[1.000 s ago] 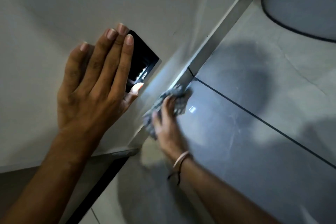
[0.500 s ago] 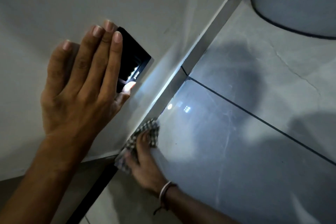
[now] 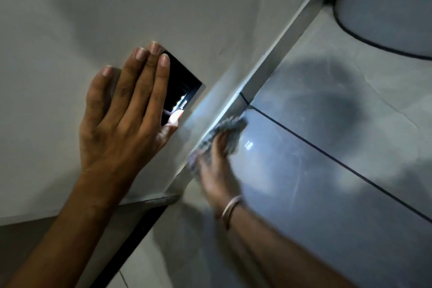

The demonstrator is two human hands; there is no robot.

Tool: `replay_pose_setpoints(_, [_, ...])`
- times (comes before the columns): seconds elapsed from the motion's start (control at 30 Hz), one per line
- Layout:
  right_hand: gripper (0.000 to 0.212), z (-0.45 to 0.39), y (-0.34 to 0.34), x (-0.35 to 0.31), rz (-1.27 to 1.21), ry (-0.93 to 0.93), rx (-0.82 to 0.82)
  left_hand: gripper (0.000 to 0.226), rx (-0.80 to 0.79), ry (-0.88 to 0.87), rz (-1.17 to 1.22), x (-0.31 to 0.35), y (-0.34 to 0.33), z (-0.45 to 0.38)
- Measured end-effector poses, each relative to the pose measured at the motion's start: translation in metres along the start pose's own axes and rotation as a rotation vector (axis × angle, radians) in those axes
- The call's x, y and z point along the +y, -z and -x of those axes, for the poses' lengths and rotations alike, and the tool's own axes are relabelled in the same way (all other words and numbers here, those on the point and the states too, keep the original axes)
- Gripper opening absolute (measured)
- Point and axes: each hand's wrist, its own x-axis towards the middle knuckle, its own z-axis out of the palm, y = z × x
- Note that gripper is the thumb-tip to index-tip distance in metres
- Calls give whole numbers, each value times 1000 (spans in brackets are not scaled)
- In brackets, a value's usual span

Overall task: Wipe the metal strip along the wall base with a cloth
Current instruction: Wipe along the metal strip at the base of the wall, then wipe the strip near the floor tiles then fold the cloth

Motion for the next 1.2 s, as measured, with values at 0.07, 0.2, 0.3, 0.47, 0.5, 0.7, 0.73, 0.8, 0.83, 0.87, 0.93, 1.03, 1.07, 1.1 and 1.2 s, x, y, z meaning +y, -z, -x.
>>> replay_pose_setpoints(0.07, [87, 54, -40, 19, -41, -50, -246, 84, -4, 11, 49, 2, -2, 0])
replay_pose_setpoints(0.2, [91, 62, -52, 28, 87, -26, -373, 84, 7, 37, 46, 0, 0, -5])
replay_pose_setpoints(0.3, [81, 24, -18, 9, 59, -38, -206, 84, 3, 25, 47, 2, 7, -5])
replay_pose_setpoints(0.47, [74, -44, 43, -37, -11, -9, 168, 82, 21, -33, -43, 3, 27, -25])
replay_pose_setpoints(0.5, [73, -56, 56, -42, -29, 8, 214, 82, 26, -27, -13, 4, 29, -37])
replay_pose_setpoints(0.7, [39, -106, 141, -85, -577, -85, 272, 83, -49, -12, 193, -31, 15, -132])
replay_pose_setpoints(0.73, [35, -116, 160, -96, -673, -94, 277, 82, -69, 1, 188, -43, 12, -139])
replay_pose_setpoints(0.8, [31, -126, 199, -122, -884, -94, 199, 78, -87, 8, 161, -62, 9, -149])
replay_pose_setpoints(0.83, [33, -128, 216, -136, -980, -72, 128, 76, -74, -9, 146, -66, 11, -155])
replay_pose_setpoints(0.87, [43, -125, 229, -151, -1063, -67, 44, 75, -55, -30, 140, -65, 16, -160])
replay_pose_setpoints(0.93, [55, -114, 236, -184, -1186, -112, -86, 71, -35, -66, 127, -57, 31, -164])
replay_pose_setpoints(1.03, [54, -75, 234, -237, -1241, -227, -173, 67, -51, -146, 113, -47, 56, -161])
replay_pose_setpoints(1.07, [54, -57, 238, -256, -1200, -258, -188, 65, -64, -160, 149, -47, 66, -166])
replay_pose_setpoints(1.1, [53, -40, 243, -278, -1142, -271, -214, 63, -98, -166, 209, -48, 78, -173])
replay_pose_setpoints(1.2, [43, 1, 273, -340, -891, -233, -356, 69, -309, 0, 645, -41, 117, -201])
